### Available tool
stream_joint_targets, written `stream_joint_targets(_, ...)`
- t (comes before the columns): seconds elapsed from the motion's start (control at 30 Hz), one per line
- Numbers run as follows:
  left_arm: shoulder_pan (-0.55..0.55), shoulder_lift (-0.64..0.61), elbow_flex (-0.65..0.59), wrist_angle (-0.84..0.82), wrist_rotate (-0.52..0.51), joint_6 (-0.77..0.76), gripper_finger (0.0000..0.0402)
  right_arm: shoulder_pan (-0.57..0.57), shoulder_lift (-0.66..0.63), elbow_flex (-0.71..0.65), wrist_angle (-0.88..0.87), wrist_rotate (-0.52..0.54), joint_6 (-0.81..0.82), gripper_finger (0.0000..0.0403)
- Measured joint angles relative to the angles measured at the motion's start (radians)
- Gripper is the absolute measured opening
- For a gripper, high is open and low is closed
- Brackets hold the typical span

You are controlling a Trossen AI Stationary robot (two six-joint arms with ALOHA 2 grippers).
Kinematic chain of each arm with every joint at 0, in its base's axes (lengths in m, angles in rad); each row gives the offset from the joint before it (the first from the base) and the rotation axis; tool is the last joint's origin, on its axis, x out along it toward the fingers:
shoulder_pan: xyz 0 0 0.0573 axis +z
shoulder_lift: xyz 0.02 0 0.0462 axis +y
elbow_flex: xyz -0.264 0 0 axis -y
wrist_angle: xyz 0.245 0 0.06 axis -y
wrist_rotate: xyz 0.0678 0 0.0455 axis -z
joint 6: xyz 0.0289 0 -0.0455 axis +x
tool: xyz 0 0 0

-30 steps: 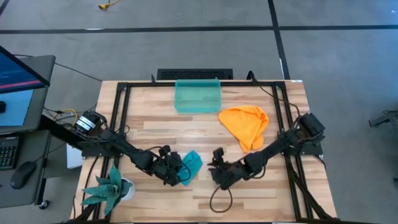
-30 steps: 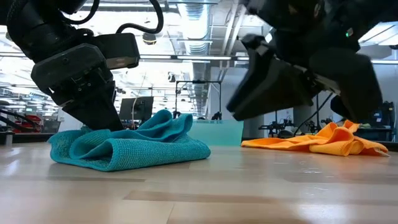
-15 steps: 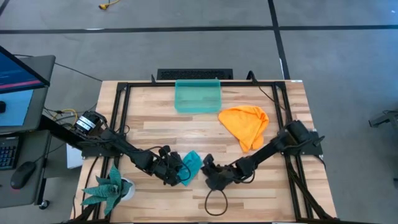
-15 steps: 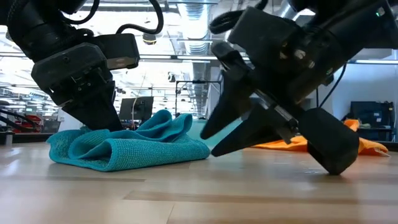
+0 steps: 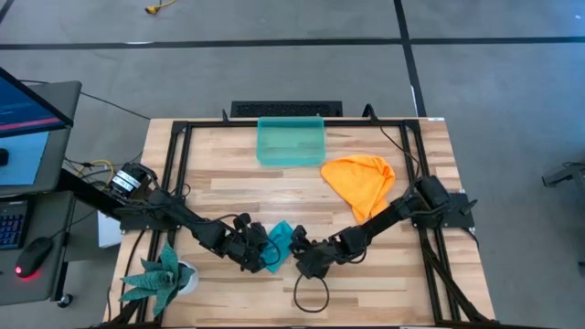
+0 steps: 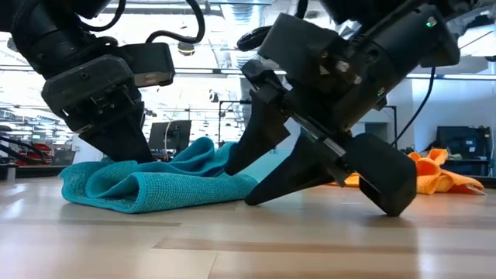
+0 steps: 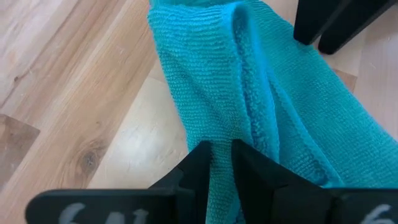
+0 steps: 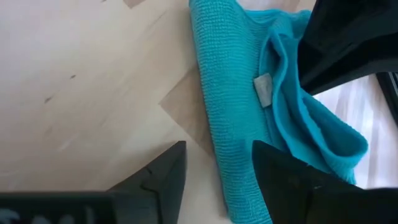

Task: Roll microfiber towels into tight, uniform cylinder then place into a basket
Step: Fold the blue microfiber cloth

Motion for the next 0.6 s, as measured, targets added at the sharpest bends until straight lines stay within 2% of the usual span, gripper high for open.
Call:
stream_joint_targets(0.37,0.038,0.0,0.0,0.0,0.0,0.122,0.0059,-0.052,0.017,0.002,-0.005,-0.019,0.013,0.017)
stream_joint_targets(0.47,0.049,0.0,0.0,0.001,0.0,0.148,0.0059,-0.055,0.017,0.001,-0.016,-0.029,0.059,0.0135)
stream_joint_targets(0.6,0.059,0.0,0.0,0.002,0.0,0.157,0.0059,-0.052,0.011,-0.001,-0.024,-0.029,0.14,0.0067)
